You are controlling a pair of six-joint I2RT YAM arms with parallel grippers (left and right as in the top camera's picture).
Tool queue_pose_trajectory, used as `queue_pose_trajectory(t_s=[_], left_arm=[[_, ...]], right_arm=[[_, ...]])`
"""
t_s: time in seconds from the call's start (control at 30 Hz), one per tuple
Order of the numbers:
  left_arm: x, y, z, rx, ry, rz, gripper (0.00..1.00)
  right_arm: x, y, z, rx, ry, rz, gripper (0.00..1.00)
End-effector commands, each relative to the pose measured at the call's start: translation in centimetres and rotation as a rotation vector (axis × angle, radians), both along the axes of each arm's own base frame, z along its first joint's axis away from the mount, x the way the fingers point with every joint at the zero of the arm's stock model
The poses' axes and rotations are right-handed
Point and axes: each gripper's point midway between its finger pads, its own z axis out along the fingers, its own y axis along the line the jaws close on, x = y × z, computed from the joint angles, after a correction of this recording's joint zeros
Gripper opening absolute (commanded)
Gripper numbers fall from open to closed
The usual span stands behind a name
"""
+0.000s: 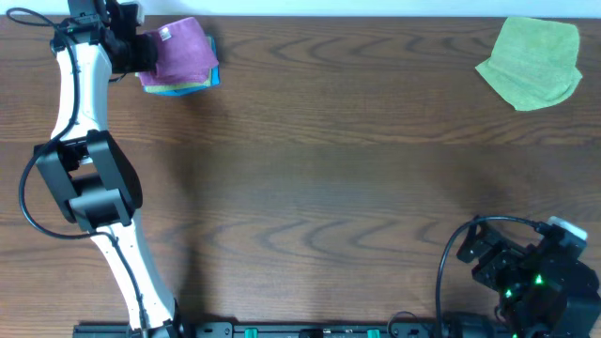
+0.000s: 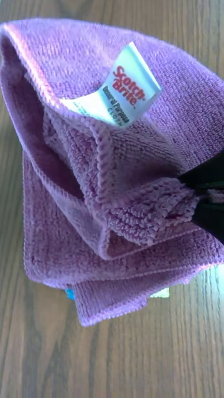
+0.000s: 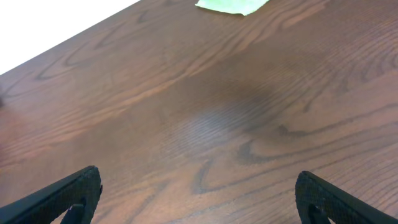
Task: Fold the cloth
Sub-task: 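Lower the purple cloth onto the stack and adjust it with the left gripper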
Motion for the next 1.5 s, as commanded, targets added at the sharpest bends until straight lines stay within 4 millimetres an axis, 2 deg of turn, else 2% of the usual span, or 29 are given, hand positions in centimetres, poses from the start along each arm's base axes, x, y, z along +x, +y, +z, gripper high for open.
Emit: queue_pose_trajectory(t_s=[0.0,0.07,0.1,0.17,0.37,0.57,0.67,0.87,1.0,1.17,1.3,1.47], left_arm=[[0.1,1.0,0.1,0.024,0.000,0.040,0.12],[0.2,1.5,0.1,0.036,-0.001,0.073,0.32],[0.3,1.6,0.2,0.042,-0.004,0.077,0.48],[0.5,1.7,0.3,0.044,-0.014,0.078,0.71],[1.3,3.1,0.7,0.084,-0.043,0.160,0.98],[1.5,5.1,1.0,0.137,-0.050,0.261,0.95],[1.7,5.3,2.5,0.107,-0.074,0.283,0.95],[1.6,4.5,10.3,0.093,-0.182,0.268,0.95],[0.4,2.6,14.4,0.044,-0.224,0.220,0.95],[-1.6,-2.0,18.9,-0.155,-0.264,0.117,0.95],[-3.5,-5.8,20.6,-0.242,-0.243,0.022,0.95],[-4.3,-8.9,20.8,-0.246,-0.217,-0.028,0.95]], right_arm=[[-0.1,-0.2,-0.2,0.011,0.002,-0.019,0.99],[-0.1,-0.2,-0.2,0.011,0.002,-0.019,0.99],[-0.1,-0.2,-0.2,0.011,0.002,-0.019,0.99],[-0.1,-0.2,-0.2,0.011,0.002,-0.019,0.99],[-0.1,-0.2,-0.2,0.011,0.002,-0.019,0.99],[-0.1,-0.2,-0.2,0.011,0.002,-0.019,0.99],[-0.1,-0.2,-0.2,0.011,0.002,-0.019,0.99],[-0.1,-0.2,-0.2,0.011,0.002,-0.019,0.99],[-0.1,-0.2,-0.2,0.010,0.002,-0.019,0.99],[-0.1,-0.2,-0.2,0.011,0.002,-0.019,0.99],[-0.1,-0.2,-0.2,0.011,0.002,-0.019,0.99],[-0.1,-0.2,-0.2,0.010,0.002,-0.019,0.99]])
